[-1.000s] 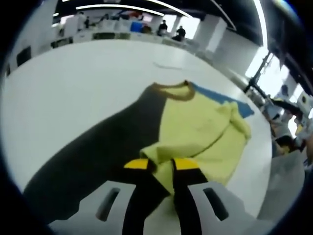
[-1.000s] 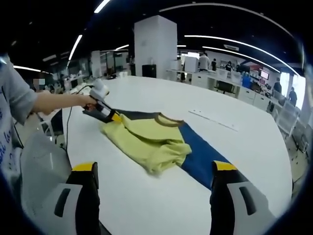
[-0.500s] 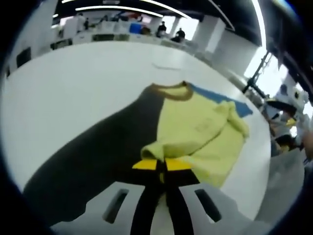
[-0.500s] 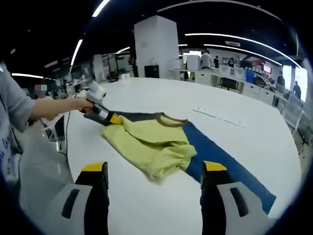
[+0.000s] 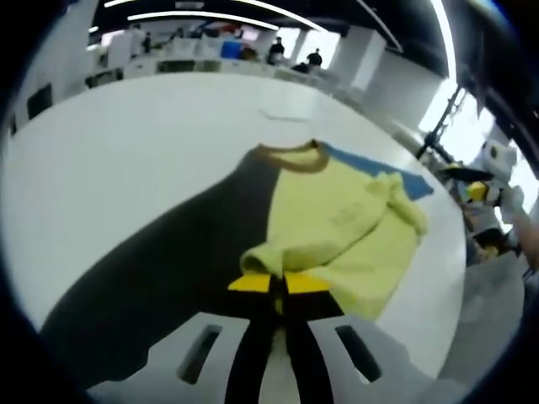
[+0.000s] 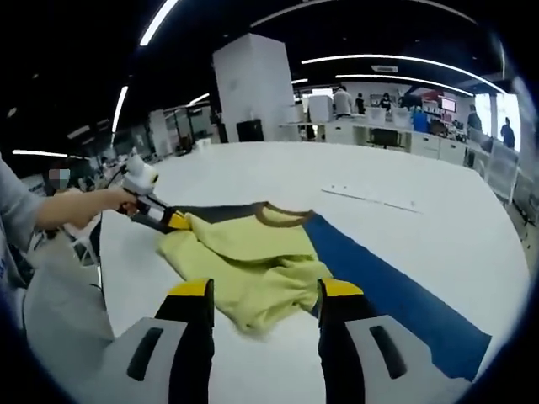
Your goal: Fold the garment on the visible template until the final outline fits inside the template.
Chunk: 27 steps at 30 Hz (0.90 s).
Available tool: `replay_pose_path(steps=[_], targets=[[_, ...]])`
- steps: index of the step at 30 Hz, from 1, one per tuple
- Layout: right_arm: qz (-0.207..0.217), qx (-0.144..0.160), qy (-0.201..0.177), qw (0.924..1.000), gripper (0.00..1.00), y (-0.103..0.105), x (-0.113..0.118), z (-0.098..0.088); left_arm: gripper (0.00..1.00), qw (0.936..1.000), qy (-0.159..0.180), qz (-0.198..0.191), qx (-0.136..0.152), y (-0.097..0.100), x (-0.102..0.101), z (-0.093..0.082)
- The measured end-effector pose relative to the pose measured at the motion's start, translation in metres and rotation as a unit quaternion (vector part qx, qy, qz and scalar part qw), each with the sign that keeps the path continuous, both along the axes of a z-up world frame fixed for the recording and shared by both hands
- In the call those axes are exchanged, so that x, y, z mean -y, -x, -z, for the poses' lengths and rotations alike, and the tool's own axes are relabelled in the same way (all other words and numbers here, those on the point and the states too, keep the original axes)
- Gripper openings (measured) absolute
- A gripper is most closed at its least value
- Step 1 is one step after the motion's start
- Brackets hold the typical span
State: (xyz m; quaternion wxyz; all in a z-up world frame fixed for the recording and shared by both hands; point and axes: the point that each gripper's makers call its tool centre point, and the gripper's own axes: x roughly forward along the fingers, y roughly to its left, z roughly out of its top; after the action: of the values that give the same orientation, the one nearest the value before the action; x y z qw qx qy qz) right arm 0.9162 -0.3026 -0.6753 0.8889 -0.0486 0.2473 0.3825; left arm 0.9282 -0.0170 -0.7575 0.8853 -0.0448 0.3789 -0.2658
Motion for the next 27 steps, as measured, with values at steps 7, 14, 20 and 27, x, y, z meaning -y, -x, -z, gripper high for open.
replay_pose_path(steps=[7,14,20,27], targets=[[0.002,-0.012,0.014,0.9998,0.40,-0.017,0.000,0.018,0.00,1.0000,0.002,-0.001,0.001,0.001,0.002,-0.002],[0.015,-0.022,0.011,0.9996,0.30,-0.030,0.004,0.030,0.00,1.0000,0.001,-0.001,0.000,0.001,0.001,-0.002],[0.026,-0.035,0.015,0.9989,0.25,-0.035,0.006,0.042,0.00,1.0000,0.001,0.001,0.000,0.001,0.001,-0.003],[0.029,-0.037,0.030,0.9985,0.17,-0.046,0.006,0.049,0.00,1.0000,-0.001,0.005,-0.002,0.002,0.001,0.000]])
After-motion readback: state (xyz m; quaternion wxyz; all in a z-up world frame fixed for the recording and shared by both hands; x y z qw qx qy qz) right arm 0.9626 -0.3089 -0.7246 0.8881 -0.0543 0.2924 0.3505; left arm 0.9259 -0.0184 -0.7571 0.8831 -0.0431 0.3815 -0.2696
